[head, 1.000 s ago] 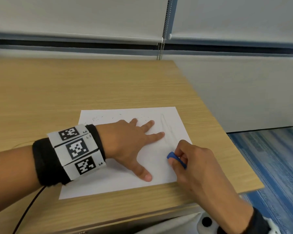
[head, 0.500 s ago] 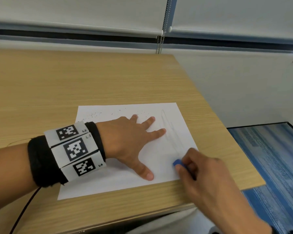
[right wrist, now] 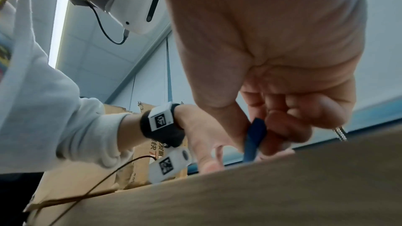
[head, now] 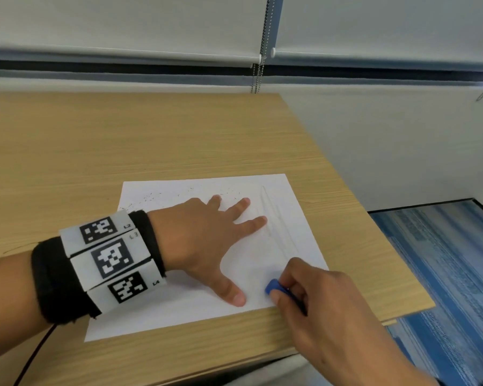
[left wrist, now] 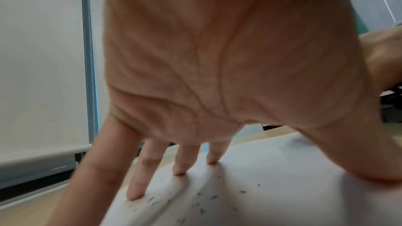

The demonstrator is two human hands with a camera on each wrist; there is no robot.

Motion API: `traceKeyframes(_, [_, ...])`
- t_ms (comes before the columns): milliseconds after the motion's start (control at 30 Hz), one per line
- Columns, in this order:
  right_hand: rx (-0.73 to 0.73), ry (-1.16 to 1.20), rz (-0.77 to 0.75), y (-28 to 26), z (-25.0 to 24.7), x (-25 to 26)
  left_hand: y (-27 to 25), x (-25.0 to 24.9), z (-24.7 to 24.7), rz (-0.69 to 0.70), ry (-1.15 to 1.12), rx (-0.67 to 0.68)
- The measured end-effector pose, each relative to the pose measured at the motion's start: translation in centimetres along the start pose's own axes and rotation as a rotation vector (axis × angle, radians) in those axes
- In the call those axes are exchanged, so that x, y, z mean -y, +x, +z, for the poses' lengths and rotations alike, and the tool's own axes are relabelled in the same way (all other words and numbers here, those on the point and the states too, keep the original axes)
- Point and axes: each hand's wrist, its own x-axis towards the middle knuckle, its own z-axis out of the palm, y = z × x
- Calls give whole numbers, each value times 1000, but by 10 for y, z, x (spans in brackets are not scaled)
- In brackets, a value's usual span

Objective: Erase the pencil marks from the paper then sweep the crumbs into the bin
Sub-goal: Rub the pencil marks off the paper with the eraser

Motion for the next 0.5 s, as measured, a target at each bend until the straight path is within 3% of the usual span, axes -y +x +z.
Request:
traceKeyframes(167, [-61, -139, 24, 35, -55, -10, 2, 4, -4, 8, 5, -30])
traceKeyframes(267, [-71, -143, -12, 69, -79, -22, 8, 11, -12, 8, -42, -127])
traceKeyframes(367, [9, -222, -99, 102, -81, -29, 17, 17, -16, -8, -12, -223])
traceKeyframes(500, [206, -267, -272, 140, -63, -25, 28, 24, -20, -82, -19, -143])
